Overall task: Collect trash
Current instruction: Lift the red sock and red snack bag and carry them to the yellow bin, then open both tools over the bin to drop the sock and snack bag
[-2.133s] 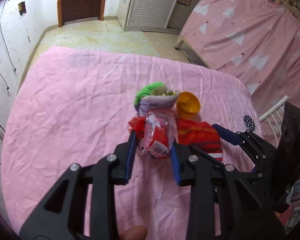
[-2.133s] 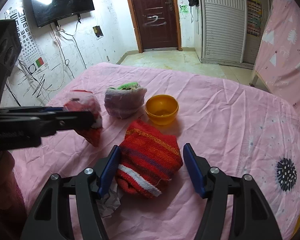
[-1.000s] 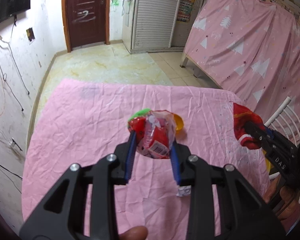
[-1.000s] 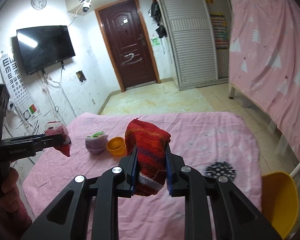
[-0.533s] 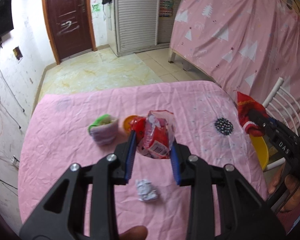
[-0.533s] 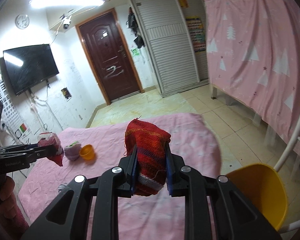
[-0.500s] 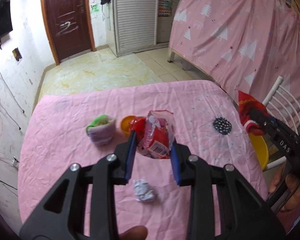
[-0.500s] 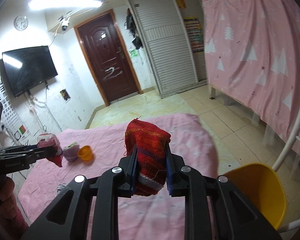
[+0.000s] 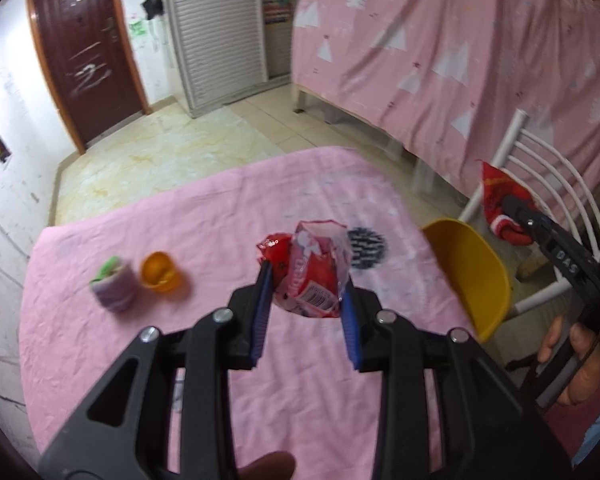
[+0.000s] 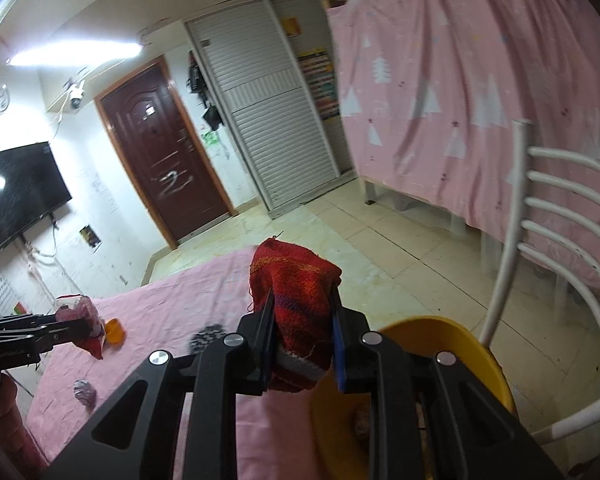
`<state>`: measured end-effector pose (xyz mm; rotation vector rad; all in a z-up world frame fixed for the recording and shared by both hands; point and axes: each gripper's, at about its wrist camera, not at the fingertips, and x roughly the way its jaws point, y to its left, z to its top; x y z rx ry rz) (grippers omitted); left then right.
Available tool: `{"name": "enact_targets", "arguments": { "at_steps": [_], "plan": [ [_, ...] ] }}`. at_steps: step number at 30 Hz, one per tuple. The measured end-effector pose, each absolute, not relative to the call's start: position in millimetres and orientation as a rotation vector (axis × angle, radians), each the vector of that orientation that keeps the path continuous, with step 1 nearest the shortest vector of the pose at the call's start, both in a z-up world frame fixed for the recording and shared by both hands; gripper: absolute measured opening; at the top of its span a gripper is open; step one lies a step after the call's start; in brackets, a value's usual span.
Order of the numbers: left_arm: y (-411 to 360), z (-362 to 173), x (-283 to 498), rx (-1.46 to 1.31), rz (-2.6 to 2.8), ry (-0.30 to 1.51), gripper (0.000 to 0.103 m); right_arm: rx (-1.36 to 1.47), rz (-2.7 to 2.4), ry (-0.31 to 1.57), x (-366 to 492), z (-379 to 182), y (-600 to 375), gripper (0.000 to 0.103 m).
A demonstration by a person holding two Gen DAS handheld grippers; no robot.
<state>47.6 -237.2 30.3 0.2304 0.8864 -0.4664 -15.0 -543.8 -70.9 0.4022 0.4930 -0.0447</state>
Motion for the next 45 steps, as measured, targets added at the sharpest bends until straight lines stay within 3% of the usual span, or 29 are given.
{"name": "enact_targets", "arguments": {
  "at_steps": [15, 25, 28, 33, 38, 45],
  "plan": [
    [-354, 15, 28, 0.298, -0.678, 0.969, 0.030, 0.496, -0.127, 0.501, -32, -98, -601, 0.016],
    [-391, 0, 23, 0.327, -0.735, 0.999, 0.031, 0.500, -0.148, 0.527, -30, -105, -607, 0.017],
    [-392, -2, 24, 0.324, -0.739, 1.007, 0.033, 0.503, -0.157, 0.531, -31, -107, -610, 0.021],
    [-391, -3, 28, 0.298, -0.743, 1.017, 0.048, 0.505, -0.167, 0.531, -29, -109, -614, 0.032],
    [-388, -3, 28, 0.289, -0.735, 1.020, 0.049, 0.505, -0.163, 0.521, -31, -107, -612, 0.042],
    [-372, 2, 23, 0.266, -0.726, 1.019, 0.049, 0.498, -0.135, 0.522, -28, -105, -605, 0.043]
  ]
}}
